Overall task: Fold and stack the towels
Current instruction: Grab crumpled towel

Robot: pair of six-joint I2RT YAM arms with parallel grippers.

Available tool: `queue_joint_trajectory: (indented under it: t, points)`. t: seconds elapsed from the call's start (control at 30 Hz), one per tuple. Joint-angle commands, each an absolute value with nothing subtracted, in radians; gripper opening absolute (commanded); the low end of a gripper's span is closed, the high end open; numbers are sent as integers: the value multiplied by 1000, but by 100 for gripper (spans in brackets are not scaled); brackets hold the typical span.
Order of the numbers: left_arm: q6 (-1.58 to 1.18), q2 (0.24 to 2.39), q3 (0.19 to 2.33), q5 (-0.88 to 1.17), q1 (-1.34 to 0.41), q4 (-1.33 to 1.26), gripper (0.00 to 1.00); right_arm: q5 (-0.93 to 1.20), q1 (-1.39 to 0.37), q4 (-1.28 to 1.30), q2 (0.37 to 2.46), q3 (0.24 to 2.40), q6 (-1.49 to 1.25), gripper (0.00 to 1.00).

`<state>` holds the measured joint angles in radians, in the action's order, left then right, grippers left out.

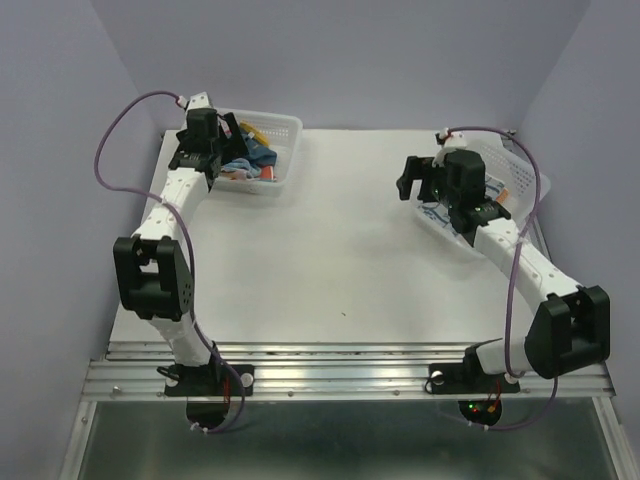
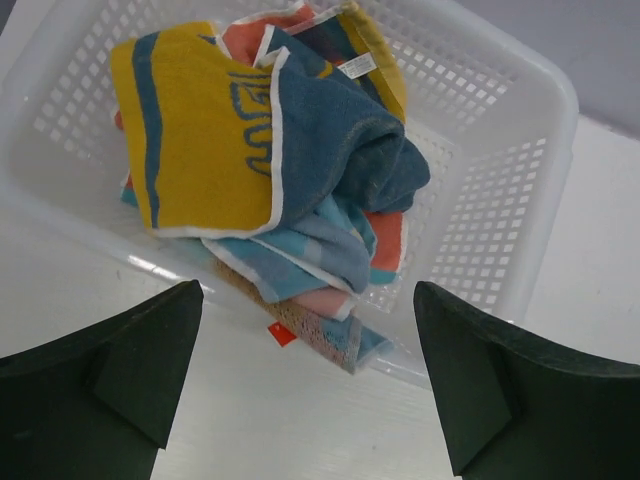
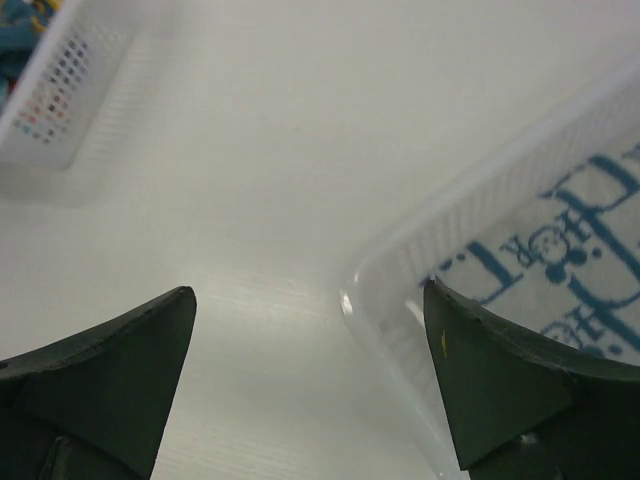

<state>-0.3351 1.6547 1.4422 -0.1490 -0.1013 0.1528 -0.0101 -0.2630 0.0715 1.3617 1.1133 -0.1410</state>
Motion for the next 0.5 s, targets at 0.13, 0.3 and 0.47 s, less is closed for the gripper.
queue_joint_trajectory:
  t: [0.13,0.3,0.47]
  points:
    - [60,1931,1776,20,-94,259,99,-118,-241,133,1292,927,-313,100]
    - [60,2120,2026,-22,-80,357,99,-89,-241,150,1253,913,-301,100]
    - [104,2286,2286,-11,-72,482,95,-94,-241,156,1246,910,-296,100]
